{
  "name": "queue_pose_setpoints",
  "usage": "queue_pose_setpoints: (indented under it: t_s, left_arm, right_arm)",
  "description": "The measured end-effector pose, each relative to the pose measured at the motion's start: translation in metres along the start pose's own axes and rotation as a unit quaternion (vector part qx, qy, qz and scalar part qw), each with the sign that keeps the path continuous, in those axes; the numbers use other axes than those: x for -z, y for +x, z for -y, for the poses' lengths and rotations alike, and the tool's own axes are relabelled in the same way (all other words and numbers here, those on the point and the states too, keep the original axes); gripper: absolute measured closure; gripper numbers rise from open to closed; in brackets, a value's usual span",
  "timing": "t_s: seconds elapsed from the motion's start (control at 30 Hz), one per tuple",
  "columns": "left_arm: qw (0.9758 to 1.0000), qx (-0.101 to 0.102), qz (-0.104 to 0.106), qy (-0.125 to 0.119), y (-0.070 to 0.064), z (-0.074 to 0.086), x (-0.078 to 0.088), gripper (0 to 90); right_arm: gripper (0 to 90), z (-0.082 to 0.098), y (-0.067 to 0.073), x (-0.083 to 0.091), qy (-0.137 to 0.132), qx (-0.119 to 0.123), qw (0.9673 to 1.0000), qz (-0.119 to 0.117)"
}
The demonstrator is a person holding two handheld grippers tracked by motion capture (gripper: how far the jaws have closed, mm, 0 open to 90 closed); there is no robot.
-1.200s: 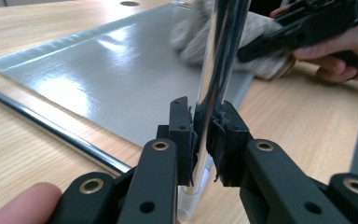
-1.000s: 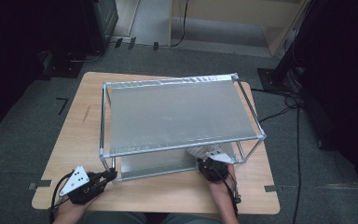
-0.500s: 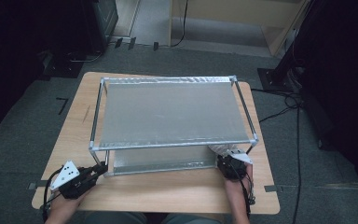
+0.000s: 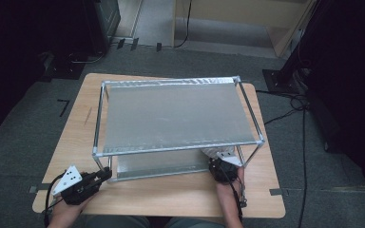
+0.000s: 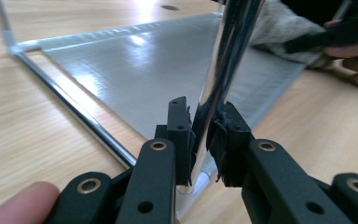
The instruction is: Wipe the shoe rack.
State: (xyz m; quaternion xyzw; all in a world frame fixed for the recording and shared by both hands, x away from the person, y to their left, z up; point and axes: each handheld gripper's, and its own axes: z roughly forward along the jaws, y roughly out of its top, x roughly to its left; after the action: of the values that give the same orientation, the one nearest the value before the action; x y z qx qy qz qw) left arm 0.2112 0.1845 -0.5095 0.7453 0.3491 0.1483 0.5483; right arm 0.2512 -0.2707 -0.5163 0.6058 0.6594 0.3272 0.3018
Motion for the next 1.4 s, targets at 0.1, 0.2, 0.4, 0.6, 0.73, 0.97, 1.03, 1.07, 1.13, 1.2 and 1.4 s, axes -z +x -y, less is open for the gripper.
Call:
queue_pose_setpoints:
  t_s: [0.1,0.2,0.4,0.6,0.73,0.97,1.03,1.07,1.13,1.2,1.4]
  left_arm:
    - [0.9998,-0.007,0.018,0.007,-0.006,-0.001,-0.003,78.1]
    - [0.9992,-0.016,0.034,0.013,-0.015,-0.001,-0.006,78.0]
    - [0.9986,-0.029,0.042,0.017,-0.025,-0.003,-0.009,77.5]
    - [0.9981,-0.021,0.052,-0.025,-0.022,-0.011,0.001,69.8]
    - [0.9974,-0.043,0.039,-0.042,-0.028,-0.015,0.005,78.2]
    - [0.9976,-0.04,0.041,-0.039,-0.029,-0.016,0.004,79.2]
    - [0.9975,-0.037,0.044,-0.041,-0.03,-0.015,0.004,79.1]
    - [0.9974,-0.036,0.047,-0.041,-0.031,-0.015,0.003,79.0]
    - [0.9972,-0.038,0.051,-0.04,-0.034,-0.015,0.002,79.0]
    - [0.9967,-0.041,0.058,-0.038,-0.038,-0.015,0.0,79.0]
    - [0.9962,-0.048,0.062,-0.037,-0.044,-0.015,-0.003,79.1]
  right_arm:
    - [68.1,0.0,0.019,-0.001,0.0,0.016,0.9997,-0.017]
    - [67.8,0.001,0.04,0.0,0.001,0.044,0.9984,-0.034]
    - [67.6,0.005,0.083,0.004,-0.002,0.096,0.9937,-0.058]
    - [67.6,0.007,0.091,0.004,-0.004,0.129,0.9903,-0.05]
    - [67.4,0.006,0.091,0.004,-0.003,0.123,0.991,-0.051]
    - [66.7,0.007,0.106,0.005,-0.003,0.119,0.9905,-0.068]
    - [66.5,0.008,0.117,0.007,-0.004,0.128,0.9888,-0.078]
    - [66.4,0.009,0.125,0.009,-0.005,0.134,0.9872,-0.086]
    - [66.3,0.011,0.137,0.011,-0.006,0.144,0.9844,-0.101]
    - [66.0,0.014,0.153,0.016,-0.009,0.158,0.9802,-0.119]
    - [64.6,0.025,0.196,0.031,-0.021,0.212,0.9635,-0.162]
